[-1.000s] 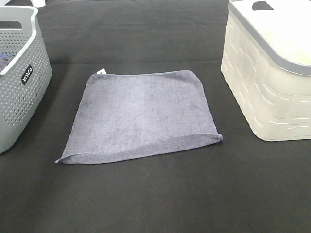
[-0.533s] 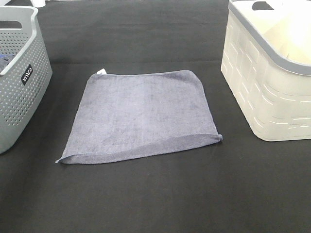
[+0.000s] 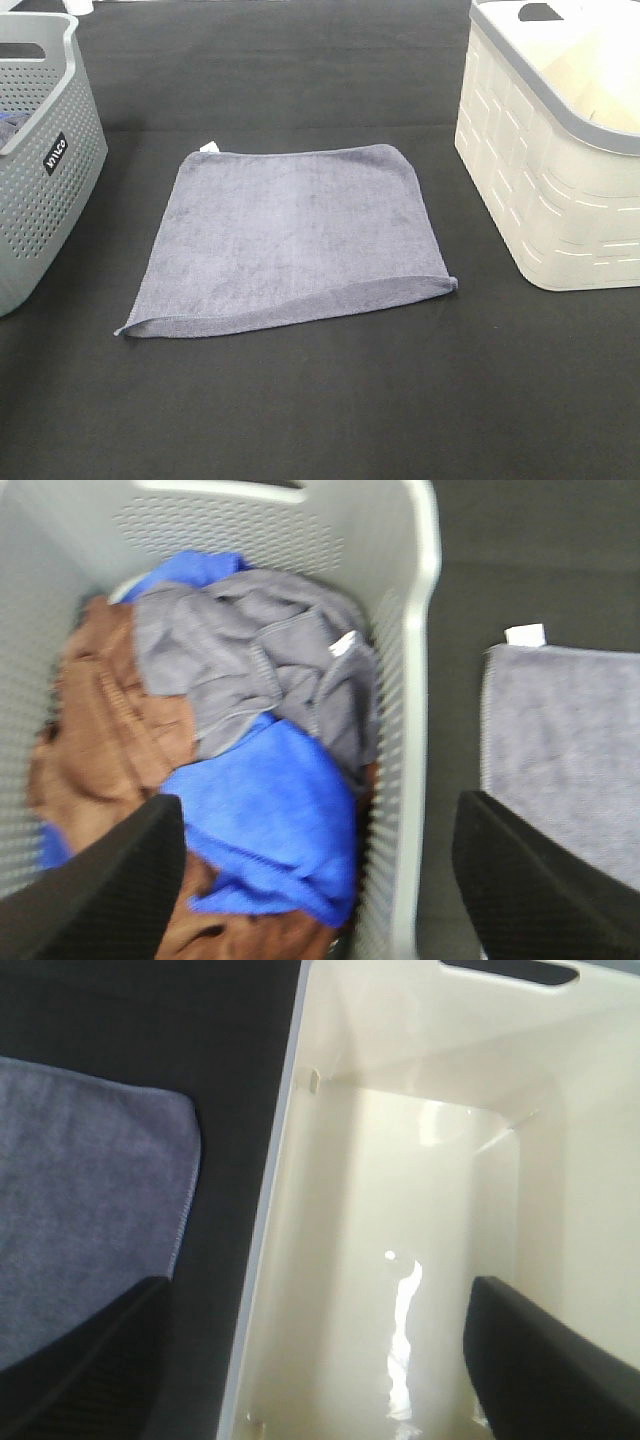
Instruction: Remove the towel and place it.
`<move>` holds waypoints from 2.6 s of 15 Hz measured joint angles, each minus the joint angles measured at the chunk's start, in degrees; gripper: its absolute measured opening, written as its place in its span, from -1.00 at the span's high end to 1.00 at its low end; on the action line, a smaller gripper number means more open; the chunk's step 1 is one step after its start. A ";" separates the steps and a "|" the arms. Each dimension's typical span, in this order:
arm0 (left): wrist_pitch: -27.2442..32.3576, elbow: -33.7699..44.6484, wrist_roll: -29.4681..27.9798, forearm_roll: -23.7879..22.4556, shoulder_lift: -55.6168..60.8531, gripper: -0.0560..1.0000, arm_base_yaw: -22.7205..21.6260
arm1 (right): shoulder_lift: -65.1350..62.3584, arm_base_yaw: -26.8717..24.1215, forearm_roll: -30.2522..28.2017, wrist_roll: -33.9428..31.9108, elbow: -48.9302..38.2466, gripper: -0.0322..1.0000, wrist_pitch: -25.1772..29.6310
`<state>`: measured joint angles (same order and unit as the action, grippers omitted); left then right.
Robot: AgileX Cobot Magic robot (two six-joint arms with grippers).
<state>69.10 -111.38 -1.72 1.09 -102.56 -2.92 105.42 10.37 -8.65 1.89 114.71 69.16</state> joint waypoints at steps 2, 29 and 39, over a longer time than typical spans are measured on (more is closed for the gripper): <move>0.29 0.11 0.00 -2.06 2.18 -0.43 0.00 | -0.40 0.00 -0.34 -0.11 -0.23 -0.56 0.69; -13.98 80.10 1.15 0.63 83.37 -0.43 0.00 | -71.45 0.00 7.56 -0.34 -83.19 -0.54 -9.28; -14.84 80.39 1.15 2.01 99.58 -0.43 0.00 | -95.45 0.00 12.89 6.07 -85.71 -0.54 -8.94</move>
<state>54.26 -31.00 -0.57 3.09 -2.98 -2.92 9.97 10.37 4.24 7.96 28.99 60.22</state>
